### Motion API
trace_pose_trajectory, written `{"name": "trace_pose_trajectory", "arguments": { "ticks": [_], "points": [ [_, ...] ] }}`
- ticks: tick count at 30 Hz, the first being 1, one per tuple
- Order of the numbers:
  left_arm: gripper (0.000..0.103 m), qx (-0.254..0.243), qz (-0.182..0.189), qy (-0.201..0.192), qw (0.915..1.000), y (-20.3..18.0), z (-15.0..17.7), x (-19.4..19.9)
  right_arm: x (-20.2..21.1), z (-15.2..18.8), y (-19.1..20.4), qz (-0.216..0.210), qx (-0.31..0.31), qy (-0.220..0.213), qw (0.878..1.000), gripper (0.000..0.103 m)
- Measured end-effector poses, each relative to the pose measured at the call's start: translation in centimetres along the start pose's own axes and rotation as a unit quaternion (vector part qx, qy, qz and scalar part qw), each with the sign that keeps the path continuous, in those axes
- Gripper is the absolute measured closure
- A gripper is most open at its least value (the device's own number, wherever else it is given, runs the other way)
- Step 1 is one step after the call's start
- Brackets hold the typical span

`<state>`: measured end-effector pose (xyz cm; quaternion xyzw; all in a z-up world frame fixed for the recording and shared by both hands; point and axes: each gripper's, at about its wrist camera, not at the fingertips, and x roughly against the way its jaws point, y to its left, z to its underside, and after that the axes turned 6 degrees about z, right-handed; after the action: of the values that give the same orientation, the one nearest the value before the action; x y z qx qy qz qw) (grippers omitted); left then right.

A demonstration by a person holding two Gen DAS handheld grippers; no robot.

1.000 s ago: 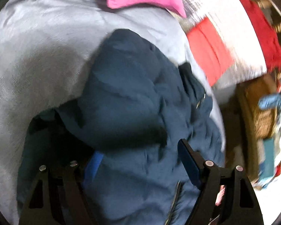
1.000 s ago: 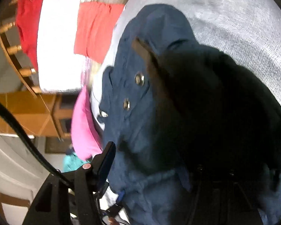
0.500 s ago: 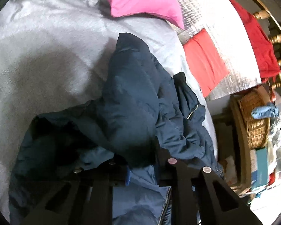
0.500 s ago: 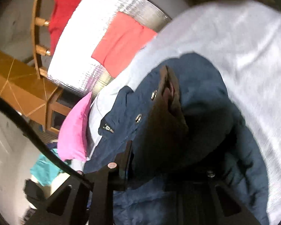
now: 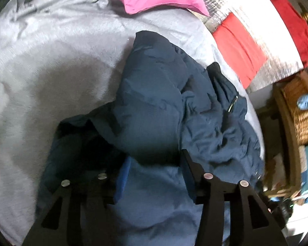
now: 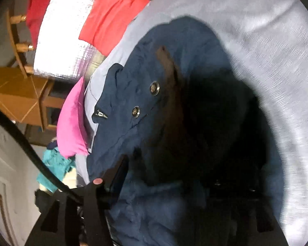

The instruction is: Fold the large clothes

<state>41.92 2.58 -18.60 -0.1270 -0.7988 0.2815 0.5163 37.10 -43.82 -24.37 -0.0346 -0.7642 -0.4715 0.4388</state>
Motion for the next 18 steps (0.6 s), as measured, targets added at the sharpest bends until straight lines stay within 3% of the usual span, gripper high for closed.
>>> {"name": "trace_pose_trajectory", "arguments": {
  "ticks": [5,6,10,12,14,18],
  "points": [
    [0.052,-0.057,-0.036,-0.041,0.9968,-1.0,2.1,3.0,2.9,0.5,0.1,-0.018,0.053,0.009,0.998,0.047],
    [0.052,-0.07,-0.043,-0.052,0.9952,-1.5,2.4,3.5,3.3,0.8,0.4,-0.019,0.065,0.007,0.998,0.053],
    [0.05,-0.124,-0.046,-0.102,0.9859,-4.4,3.0,4.8,4.2,2.3,3.0,-0.046,0.118,0.008,0.992,0.054],
    [0.039,-0.149,-0.038,-0.109,0.982,-5.9,2.9,4.0,3.6,3.0,4.3,-0.044,0.133,-0.004,0.99,0.054],
    [0.038,-0.161,-0.036,-0.109,0.9803,-6.9,2.5,2.5,2.3,3.1,5.0,-0.039,0.131,-0.006,0.991,0.054],
    [0.038,-0.18,-0.071,-0.095,0.9765,-7.8,1.3,-1.1,0.1,2.5,5.7,-0.013,0.124,-0.024,0.992,0.054]
  ]
}}
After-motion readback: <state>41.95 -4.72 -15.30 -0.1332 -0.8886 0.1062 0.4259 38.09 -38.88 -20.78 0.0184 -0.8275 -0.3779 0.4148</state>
